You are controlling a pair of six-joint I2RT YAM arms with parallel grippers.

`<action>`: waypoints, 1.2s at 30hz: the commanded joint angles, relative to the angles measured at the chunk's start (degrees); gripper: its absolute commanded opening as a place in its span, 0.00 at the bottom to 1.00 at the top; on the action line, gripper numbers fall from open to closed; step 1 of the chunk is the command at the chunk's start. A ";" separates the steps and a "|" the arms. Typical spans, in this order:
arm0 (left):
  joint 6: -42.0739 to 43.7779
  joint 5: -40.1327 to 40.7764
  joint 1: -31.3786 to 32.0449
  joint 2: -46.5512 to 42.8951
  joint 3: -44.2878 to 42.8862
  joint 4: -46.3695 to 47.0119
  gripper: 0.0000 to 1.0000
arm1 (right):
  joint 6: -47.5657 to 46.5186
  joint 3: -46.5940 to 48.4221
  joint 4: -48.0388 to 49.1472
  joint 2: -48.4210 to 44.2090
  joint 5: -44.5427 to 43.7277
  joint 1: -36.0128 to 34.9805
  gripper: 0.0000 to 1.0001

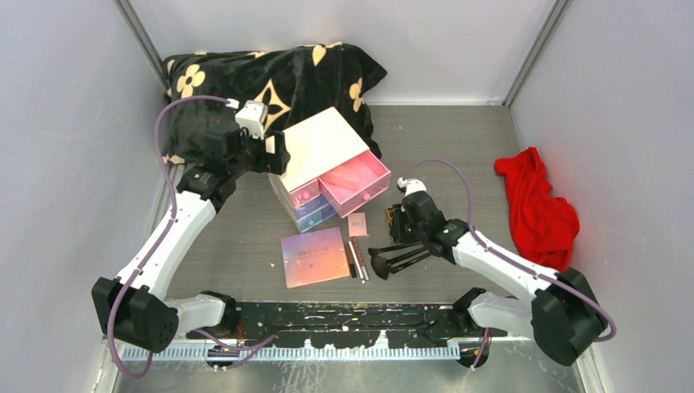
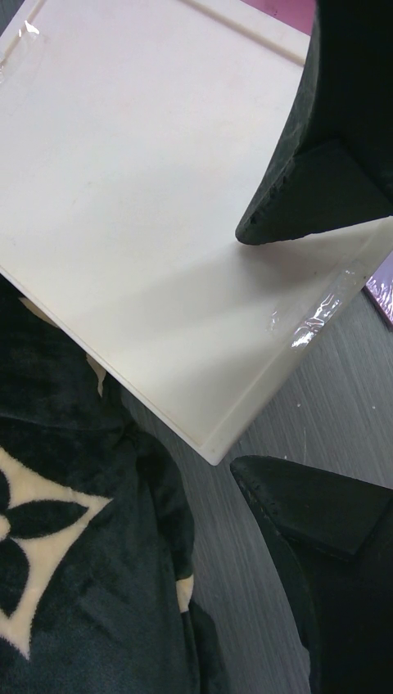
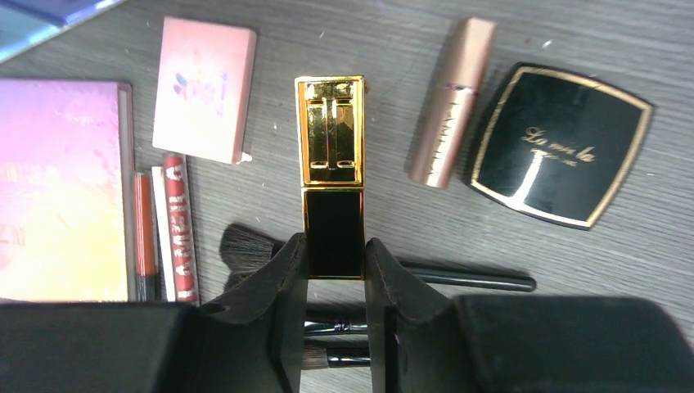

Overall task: Organize the makeup
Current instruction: Pick up the lipstick at the center of the board, then place the lipstick in the drawer.

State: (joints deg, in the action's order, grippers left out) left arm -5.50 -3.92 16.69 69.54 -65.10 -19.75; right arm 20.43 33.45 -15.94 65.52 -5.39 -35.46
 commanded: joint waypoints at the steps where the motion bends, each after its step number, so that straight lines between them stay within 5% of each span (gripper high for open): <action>1: 0.47 -0.19 -0.36 -0.37 -0.20 1.98 1.00 | 2.40 -1.03 -1.21 -5.10 -7.47 -0.22 0.01; 7: 0.55 -0.07 -0.42 -0.78 -0.09 1.77 1.00 | 1.50 1.90 -3.42 -10.03 -14.19 -0.15 0.01; 15: 0.16 -0.54 -0.42 -0.80 -0.55 1.90 1.00 | -7.18 23.24 -10.10 -5.03 -14.69 -0.09 0.01; 36: 0.19 -0.29 -0.40 -1.33 -0.45 1.93 1.00 | -7.89 44.63 -18.44 3.23 11.24 -0.20 0.01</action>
State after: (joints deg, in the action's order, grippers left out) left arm -5.52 -3.95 16.69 69.52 -65.10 -19.75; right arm 12.16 74.30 -34.30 70.37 0.71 -35.46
